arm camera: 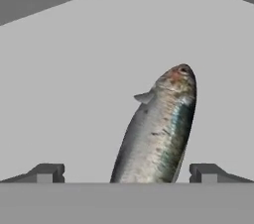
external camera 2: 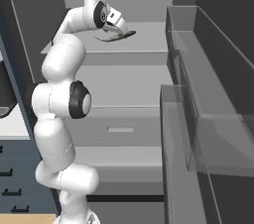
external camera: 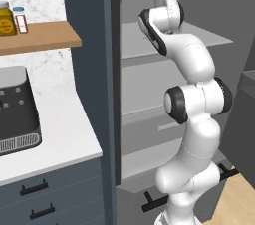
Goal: Place one broccoli and one fish in each tupperware on the nearby counter, to pack two identical lunches.
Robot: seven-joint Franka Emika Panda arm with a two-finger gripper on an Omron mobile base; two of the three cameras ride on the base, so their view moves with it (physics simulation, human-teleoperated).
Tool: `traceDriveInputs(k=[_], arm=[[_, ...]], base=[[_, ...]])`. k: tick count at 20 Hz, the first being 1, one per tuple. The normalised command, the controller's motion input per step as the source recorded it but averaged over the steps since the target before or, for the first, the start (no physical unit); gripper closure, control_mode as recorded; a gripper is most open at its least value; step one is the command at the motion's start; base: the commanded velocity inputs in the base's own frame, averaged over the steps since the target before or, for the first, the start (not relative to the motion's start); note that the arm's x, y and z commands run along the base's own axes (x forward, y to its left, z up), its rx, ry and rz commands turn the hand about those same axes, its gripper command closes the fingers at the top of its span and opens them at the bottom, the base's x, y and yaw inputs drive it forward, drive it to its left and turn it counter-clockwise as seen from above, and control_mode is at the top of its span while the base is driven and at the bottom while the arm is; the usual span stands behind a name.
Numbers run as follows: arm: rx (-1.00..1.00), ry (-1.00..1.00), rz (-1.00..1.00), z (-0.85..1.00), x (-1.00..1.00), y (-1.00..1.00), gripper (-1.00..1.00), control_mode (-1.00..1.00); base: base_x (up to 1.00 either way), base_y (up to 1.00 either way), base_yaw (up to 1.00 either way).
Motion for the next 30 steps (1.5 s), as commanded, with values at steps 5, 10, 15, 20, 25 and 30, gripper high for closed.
traceDriveInputs(k=[5, 10, 15, 20, 25, 30], arm=[[0.04, 0.00, -0.16, -0.16, -0.08, -0.22, -1.00, -1.00], [0.00, 0.00, -0.12, -0.35, 0.00, -0.16, -1.00, -1.00], [0.00, 0.00, -0.04, -0.41, 0.00, 0.00, -1.00, -1.00], [-0.01, 0.00, 0.00, -0.10, 0.03, 0.08, -1.00, -1.00], [-0.01, 0.00, 0.00, -0.01, 0.00, 0.11, -1.00, -1.00], [0.00, 0.00, 0.00, -0.02, 0.00, 0.21, -1.00, -1.00]], base=[[0.00, 0.00, 0.00], [0.00, 0.00, 0.00], [0.00, 0.00, 0.00], [0.00, 0.00, 0.00], [0.00, 0.00, 0.00], [0.00, 0.00, 0.00]])
